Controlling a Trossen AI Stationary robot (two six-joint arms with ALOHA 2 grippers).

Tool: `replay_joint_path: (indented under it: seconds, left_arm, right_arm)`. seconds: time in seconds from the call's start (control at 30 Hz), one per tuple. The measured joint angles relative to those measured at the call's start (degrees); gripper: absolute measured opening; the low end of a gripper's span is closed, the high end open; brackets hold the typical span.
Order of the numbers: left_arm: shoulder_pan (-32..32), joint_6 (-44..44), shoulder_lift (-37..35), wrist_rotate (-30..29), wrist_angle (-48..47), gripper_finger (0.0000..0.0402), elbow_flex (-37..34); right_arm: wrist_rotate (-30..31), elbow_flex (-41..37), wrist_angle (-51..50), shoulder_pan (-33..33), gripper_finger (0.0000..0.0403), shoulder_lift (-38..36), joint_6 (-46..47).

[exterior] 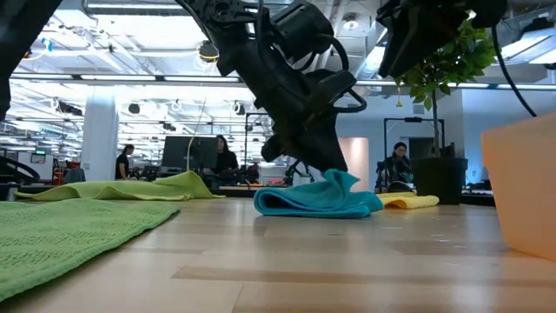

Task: Fold microfiber towels
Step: Fold the blue microfiber towel, then put the folded blue microfiber towel into the orange bin

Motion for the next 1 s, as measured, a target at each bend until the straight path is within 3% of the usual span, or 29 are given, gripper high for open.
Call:
replay_joint_path:
  seconds: [0.3, 0.47, 0.57, 0.83, 1.0]
  left_arm:
    - [0.0, 1.9, 0.0, -0.2, 1.1, 0.0149, 0.0]
    - [-0.2, 10.2, 0.0, 1.4, -2.3, 0.0168, 1.2]
    - [-0.5, 13.1, -0.8, 1.1, -8.9, 0.0169, 1.6]
    - [-4.0, 14.5, -8.0, -16.2, -24.6, 0.0169, 1.6]
    - [-6.4, 13.3, -11.7, -18.2, -30.6, 0.0169, 1.6]
  right_arm:
    - [0.0, 0.0, 0.0, 0.0, 0.0168, 0.0, 0.0]
    - [0.0, 0.0, -0.1, 0.1, 0.0168, 0.0, -0.1]
    - [0.0, 0.0, -1.0, 1.2, 0.0168, 0.0, -0.4]
    - [0.0, -2.6, -1.7, 7.0, 0.0168, 0.0, -3.1]
    - [-0.1, -7.1, 4.4, 8.6, 0.0168, 0.5, -3.4]
